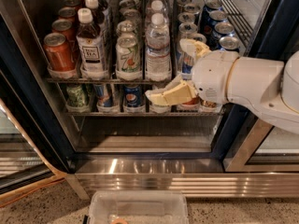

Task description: Pick water bottle from top shelf of fridge

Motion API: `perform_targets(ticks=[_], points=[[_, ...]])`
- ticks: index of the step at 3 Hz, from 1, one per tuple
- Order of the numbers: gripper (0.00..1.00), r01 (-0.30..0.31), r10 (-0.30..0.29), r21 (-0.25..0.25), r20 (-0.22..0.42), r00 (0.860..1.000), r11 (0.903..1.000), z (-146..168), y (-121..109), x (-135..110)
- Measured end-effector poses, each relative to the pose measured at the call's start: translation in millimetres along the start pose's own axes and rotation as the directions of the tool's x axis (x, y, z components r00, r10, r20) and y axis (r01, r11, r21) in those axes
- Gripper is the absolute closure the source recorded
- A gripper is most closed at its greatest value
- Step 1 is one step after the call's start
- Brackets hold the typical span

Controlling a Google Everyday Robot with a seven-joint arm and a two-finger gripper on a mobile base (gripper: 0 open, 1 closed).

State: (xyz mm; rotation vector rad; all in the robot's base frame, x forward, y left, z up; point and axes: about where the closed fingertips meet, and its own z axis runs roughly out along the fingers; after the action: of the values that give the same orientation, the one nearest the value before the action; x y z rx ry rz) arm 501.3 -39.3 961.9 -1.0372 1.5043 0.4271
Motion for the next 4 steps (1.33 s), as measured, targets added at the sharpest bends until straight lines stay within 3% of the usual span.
perform_targets(ticks=[1,2,3,4], points=[[0.32,0.017,-0.018,0.041,0.016,1.000,0.9990,1.1,-1.5,-1.7],[0.27,0.032,-0.038,0.138,0.037,0.999,0.9898,10.5,-6.0,1.5],[0.22,0.024,-0.038,0.281,0.048,0.998,0.9594,11.1,-28.9,13.1],[0.19,0.058,-0.078,0.393,0.035,0.996,0.9178,6.8,-57.9,30.9]])
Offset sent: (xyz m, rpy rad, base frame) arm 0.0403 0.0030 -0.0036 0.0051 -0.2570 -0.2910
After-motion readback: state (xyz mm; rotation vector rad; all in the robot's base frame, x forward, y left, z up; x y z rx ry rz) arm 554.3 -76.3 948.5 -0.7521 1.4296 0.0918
